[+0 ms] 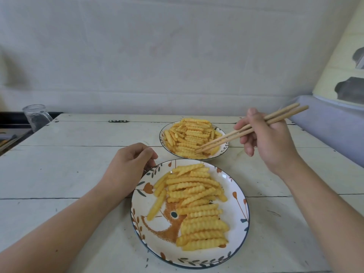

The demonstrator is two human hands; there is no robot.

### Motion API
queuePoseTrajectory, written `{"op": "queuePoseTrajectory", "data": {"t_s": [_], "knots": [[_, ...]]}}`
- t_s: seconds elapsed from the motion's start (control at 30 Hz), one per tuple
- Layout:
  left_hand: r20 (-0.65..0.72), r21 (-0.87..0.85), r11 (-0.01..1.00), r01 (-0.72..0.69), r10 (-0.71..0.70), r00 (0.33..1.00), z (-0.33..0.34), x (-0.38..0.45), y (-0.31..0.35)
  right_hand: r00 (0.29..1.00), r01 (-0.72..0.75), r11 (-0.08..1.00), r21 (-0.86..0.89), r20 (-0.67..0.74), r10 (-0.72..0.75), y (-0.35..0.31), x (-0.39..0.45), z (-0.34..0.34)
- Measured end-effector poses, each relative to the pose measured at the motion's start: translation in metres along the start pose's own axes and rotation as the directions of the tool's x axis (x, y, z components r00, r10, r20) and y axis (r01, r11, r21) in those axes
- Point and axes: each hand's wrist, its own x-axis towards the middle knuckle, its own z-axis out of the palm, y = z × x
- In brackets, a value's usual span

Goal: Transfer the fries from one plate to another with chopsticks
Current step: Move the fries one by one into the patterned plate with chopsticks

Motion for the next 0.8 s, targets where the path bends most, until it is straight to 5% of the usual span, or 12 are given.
{"op": "queuePoseTrajectory", "data": {"t_s": [0.33,0.8], "knots": [[-0.003,-0.005,1.0,-0.005,0.005,1.0,0.0,0.0,-0.001,0.975,-0.115,0.992,0.056,-0.185,0.123,0.002,0.012,-0.016],[-0.01,-0.006,1.0,-0.013,0.013,1.0,0.001,0.001,-0.002,0.981,-0.169,0.976,0.136,-0.074,0.18,0.009,0.007,-0.003]]}}
